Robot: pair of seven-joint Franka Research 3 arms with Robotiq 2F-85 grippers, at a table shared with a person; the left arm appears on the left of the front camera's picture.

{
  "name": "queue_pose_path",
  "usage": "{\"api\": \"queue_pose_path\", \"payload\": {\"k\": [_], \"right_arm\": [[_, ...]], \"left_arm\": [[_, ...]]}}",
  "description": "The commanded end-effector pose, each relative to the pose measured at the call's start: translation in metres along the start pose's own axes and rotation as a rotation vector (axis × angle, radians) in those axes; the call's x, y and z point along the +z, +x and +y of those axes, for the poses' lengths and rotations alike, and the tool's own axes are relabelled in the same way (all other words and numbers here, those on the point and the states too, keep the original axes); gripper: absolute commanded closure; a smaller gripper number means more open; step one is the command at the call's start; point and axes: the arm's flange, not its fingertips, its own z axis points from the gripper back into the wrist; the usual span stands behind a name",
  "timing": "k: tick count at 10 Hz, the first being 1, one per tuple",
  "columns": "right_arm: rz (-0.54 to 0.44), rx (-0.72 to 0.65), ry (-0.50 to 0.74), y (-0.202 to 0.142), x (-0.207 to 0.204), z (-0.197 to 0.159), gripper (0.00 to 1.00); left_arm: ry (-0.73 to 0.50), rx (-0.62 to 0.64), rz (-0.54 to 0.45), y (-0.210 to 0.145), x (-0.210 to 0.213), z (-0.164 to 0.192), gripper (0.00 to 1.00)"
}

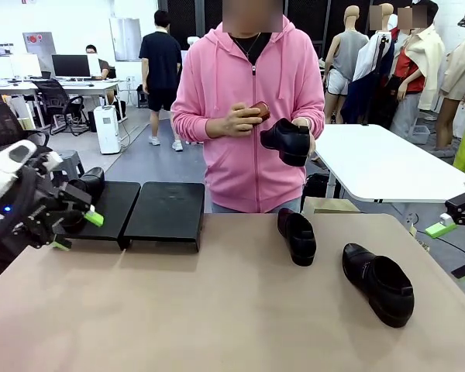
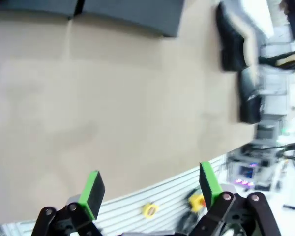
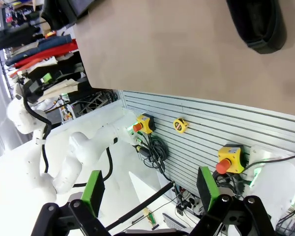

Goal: Organize the shoes by placing them on the stand.
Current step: Place the Shoe from the middle of the table onto the Shoes Stand.

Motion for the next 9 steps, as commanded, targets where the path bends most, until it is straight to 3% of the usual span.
{"api": "queue_pose_path", "payload": {"k": [1,2,3,4,9], "right_arm": [[-0.001,0.022,0.025,0.001,0.003,0.002,0.0],[-0.001,0.022,0.025,0.001,0.003,0.002,0.0],[-0.001,0.022,0.025,0.001,0.003,0.002,0.0],[-0.001,0.022,0.025,0.001,0.003,0.002,0.0],[-0.001,0.022,0.025,0.001,0.003,0.002,0.0]], "left_arm": [[-0.177,0.088,-0.069,-0.014,-0.012,0.046,0.0],[-0.137,0.136,-0.07,-0.004,-0.017,0.052,0.0],[-0.167,0.109,-0.013,0.008,-0.025,0.052,0.0],[-0.136,0.123,-0.061,0.016,0.005,0.038,0.0],[-0.125,0.117,-0.06,0.017,0.002,0.04,0.0]]}}
